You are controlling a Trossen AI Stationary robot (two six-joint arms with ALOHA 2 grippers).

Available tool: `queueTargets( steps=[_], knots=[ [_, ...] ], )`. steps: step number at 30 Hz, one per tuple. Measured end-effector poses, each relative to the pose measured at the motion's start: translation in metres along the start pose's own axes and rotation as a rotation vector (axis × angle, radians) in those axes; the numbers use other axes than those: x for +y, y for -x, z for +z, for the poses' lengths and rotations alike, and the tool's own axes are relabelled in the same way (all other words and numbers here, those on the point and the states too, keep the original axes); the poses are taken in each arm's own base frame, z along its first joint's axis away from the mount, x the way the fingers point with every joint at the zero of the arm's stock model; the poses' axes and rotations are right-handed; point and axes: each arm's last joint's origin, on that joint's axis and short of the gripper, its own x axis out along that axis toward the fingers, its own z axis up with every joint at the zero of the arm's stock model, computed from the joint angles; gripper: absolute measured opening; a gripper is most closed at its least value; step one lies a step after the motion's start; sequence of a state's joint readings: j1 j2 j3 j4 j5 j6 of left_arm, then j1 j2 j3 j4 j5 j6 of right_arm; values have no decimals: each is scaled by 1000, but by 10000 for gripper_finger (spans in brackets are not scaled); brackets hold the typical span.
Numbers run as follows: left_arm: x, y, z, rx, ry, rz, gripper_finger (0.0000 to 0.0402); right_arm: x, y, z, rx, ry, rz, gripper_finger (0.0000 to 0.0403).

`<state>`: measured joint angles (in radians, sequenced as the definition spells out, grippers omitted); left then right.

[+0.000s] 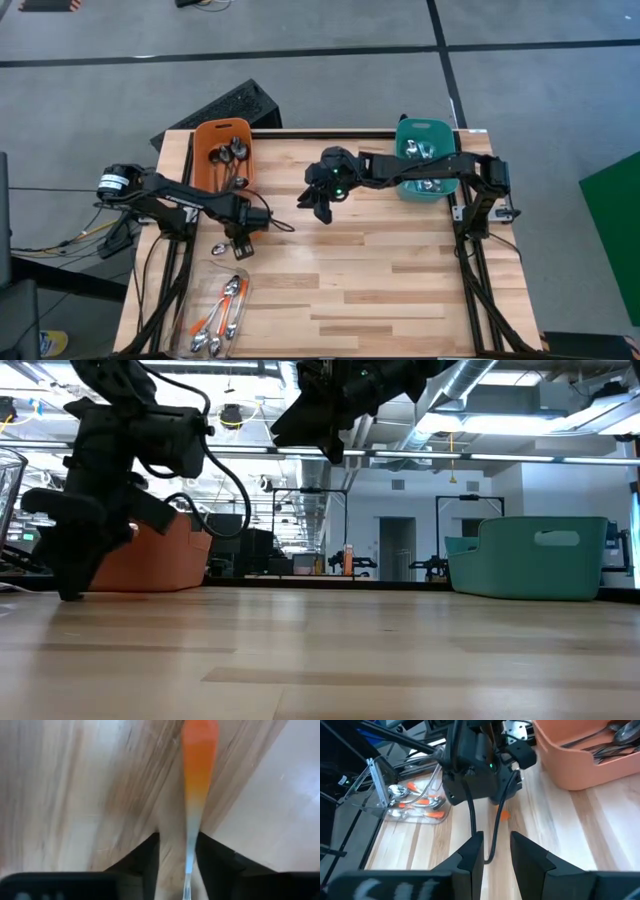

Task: Sort silverware by color (type)
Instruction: Put the orange spoon into the transparent bin

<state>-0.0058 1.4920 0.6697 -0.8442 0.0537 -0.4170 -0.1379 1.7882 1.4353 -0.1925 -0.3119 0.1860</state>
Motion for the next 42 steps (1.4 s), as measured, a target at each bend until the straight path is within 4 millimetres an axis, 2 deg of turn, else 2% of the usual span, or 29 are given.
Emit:
queueTargets(
  steps=[3,6,9,12,14,19,21,24,28,32,34,38,42],
  knots=[
    [0,0,1,-13,-2,23,65,3,-1,-2,18,-20,3,118],
    [-1,4,4,-25,0,24,13,2,0,-4,27,-162,-63,111],
    [-3,11,11,-38,11,-1,10,4,15,1,-1,-231,-123,100],
    [-10,29,28,-149,33,-56,5,12,41,16,-89,-223,-170,91],
    [-11,38,29,-148,49,-82,4,16,58,22,-129,-219,-193,87],
    [-17,86,43,-327,62,-143,3,21,98,30,-161,-228,-249,85],
    [-19,104,46,-401,66,-149,3,20,107,26,-125,-242,-276,85],
    [-22,138,51,-557,72,-206,3,20,107,19,-59,-274,-291,85],
    [-26,172,52,-702,86,-310,3,35,91,15,-30,-281,-213,89],
    [-28,197,39,-763,132,-410,2,58,72,14,-50,-264,-126,111],
    [-30,203,26,-718,176,-437,2,65,68,7,-18,-281,-128,122],
    [-40,204,-13,-570,274,-459,2,78,60,5,-34,-308,-144,139],
    [-64,201,-63,-469,379,-432,2,84,55,-1,-22,-329,-164,144]
  ],
)
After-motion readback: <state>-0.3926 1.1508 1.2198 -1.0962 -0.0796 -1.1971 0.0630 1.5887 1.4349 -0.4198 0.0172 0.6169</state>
